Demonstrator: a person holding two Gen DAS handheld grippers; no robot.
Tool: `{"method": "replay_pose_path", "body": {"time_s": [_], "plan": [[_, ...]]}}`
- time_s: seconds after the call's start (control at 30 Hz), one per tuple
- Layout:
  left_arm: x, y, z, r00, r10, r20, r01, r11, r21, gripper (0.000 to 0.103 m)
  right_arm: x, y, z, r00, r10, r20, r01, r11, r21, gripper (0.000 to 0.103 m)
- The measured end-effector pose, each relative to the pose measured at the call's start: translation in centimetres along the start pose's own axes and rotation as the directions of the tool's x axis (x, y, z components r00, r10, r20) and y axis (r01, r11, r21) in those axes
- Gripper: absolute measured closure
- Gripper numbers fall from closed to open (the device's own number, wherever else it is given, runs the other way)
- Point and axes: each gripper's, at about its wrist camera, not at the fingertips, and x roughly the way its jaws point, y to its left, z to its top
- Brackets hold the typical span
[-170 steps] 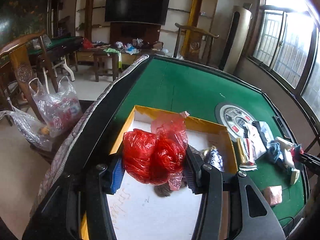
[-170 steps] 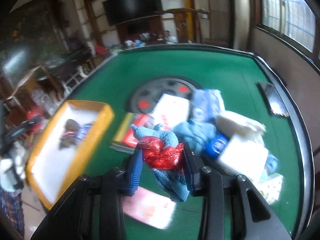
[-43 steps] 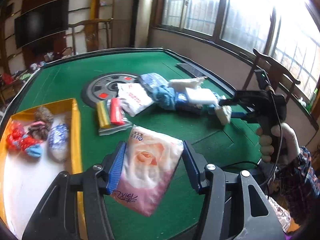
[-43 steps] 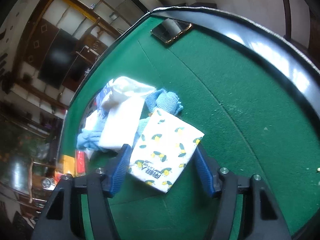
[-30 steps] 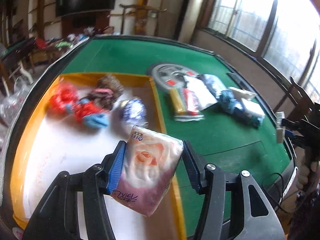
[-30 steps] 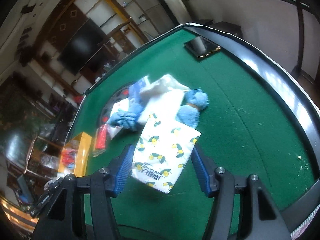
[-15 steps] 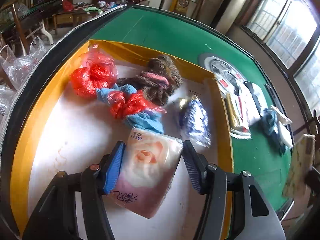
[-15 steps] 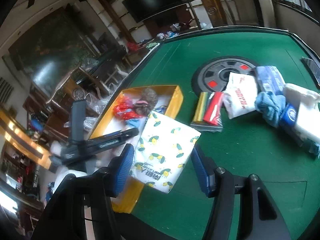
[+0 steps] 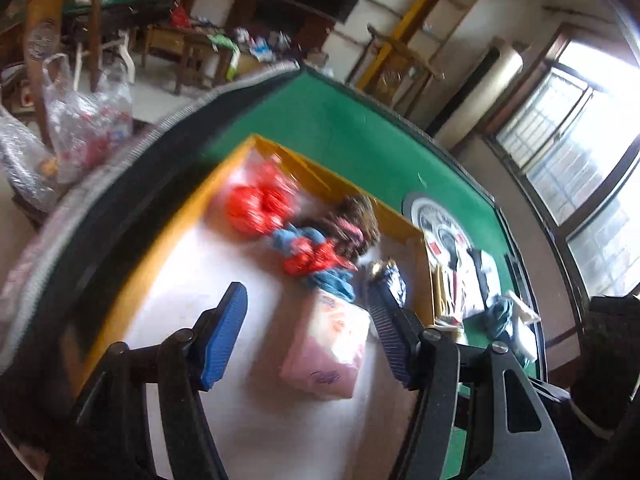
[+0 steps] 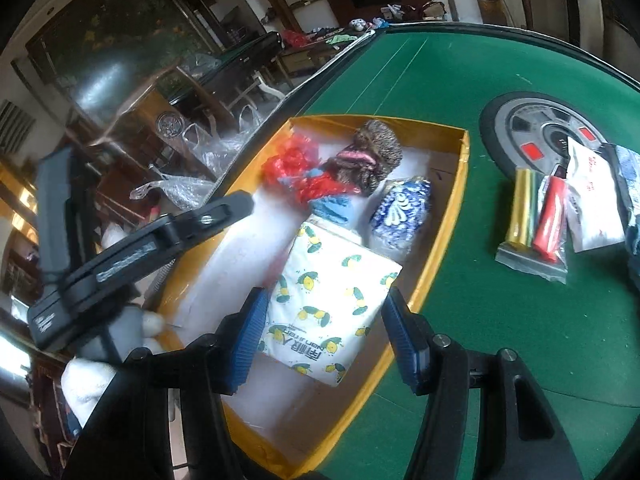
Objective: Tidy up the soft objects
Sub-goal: 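Carry both tissue packs into the yellow tray and open both tools, then grasp the blue towel with the left tool while the right tool grasps the white foam sheet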
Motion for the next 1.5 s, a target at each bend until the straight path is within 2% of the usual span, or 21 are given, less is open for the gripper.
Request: {"method": "replay_pose_path", "body": {"time_s": [0.2, 0.33, 0.53, 0.67, 0.77, 0.87, 0.93, 1.03, 1.13, 1.2, 1.3, 1.37, 1.43, 1.5], "plan": [[-5.6, 3.6, 0.1, 0.983, 0.084, 0.166, -0.073, 0.995, -0.072, 0.038, 4.6, 3.8, 2.4, 0.995, 0.047, -0.086, -0.051, 0.998, -0.043, 0.049], [-6.9, 5.2, -0.1, 0.974, 0.101, 0.202, -0.08, 0.991, -0.111, 0.038, 8.3, 5.0, 3.9, 0.991, 0.054, -0.126, -0.057, 0.998, -0.027, 0.049], [-7.4, 6.1, -0.3, 0.968, 0.113, 0.224, -0.09, 0.99, -0.111, 0.038, 11.9, 5.7, 5.3, 0.987, -0.029, -0.161, 0.022, 0.999, -0.046, 0.048], [-7.3, 5.8, -0.6, 0.971, 0.104, 0.217, -0.086, 0.992, -0.089, 0.038, 11.6, 6.0, 5.5, 0.99, -0.062, -0.129, 0.053, 0.996, -0.072, 0.048], [-7.4, 5.2, -0.7, 0.971, 0.099, 0.216, -0.084, 0.994, -0.076, 0.038, 9.8, 5.7, 5.5, 0.996, -0.024, -0.09, 0.018, 0.997, -0.07, 0.048], [-7.7, 4.3, -1.0, 0.972, 0.093, 0.216, -0.08, 0.994, -0.07, 0.038, 6.5, 5.1, 5.2, 1.0, 0.003, -0.009, -0.004, 0.997, -0.071, 0.047], [-7.8, 3.4, -1.3, 0.971, 0.092, 0.221, -0.081, 0.995, -0.059, 0.034, 3.4, 4.5, 4.7, 0.997, -0.002, 0.073, 0.008, 0.996, -0.086, 0.043], [-7.7, 1.7, -1.5, 0.97, 0.085, 0.227, -0.081, 0.996, -0.027, 0.033, -1.8, 2.4, 2.6, 0.976, -0.046, 0.211, 0.067, 0.993, -0.093, 0.032], [-6.9, -0.9, -2.0, 0.975, 0.061, 0.213, -0.07, 0.997, 0.039, 0.033, -6.2, -1.0, 0.2, 0.94, -0.122, 0.32, 0.144, 0.989, -0.046, 0.022], [-6.2, -3.2, -2.4, 0.98, 0.038, 0.195, -0.058, 0.994, 0.094, 0.033, -8.5, -4.5, -1.0, 0.916, -0.206, 0.345, 0.215, 0.977, 0.014, 0.012], [-4.8, -7.0, -3.5, 0.987, 0.005, 0.162, -0.035, 0.982, 0.185, 0.033, -11.7, -11.5, -2.2, 0.878, -0.327, 0.35, 0.286, 0.944, 0.164, 0.012], [-3.7, -9.6, -4.4, 0.991, -0.027, 0.128, -0.005, 0.969, 0.246, 0.033, -14.8, -17.3, -3.5, 0.846, -0.384, 0.37, 0.276, 0.909, 0.311, 0.012], [-2.6, -12.1, -5.1, 0.995, -0.054, 0.082, 0.027, 0.955, 0.295, 0.033, -17.5, -22.5, -4.5, 0.814, -0.42, 0.401, 0.231, 0.868, 0.44, 0.012], [-1.4, -14.7, -5.7, 0.997, -0.075, 0.029, 0.061, 0.94, 0.336, 0.033, -19.1, -26.4, -5.2, 0.791, -0.45, 0.416, 0.195, 0.828, 0.525, 0.012]]}}
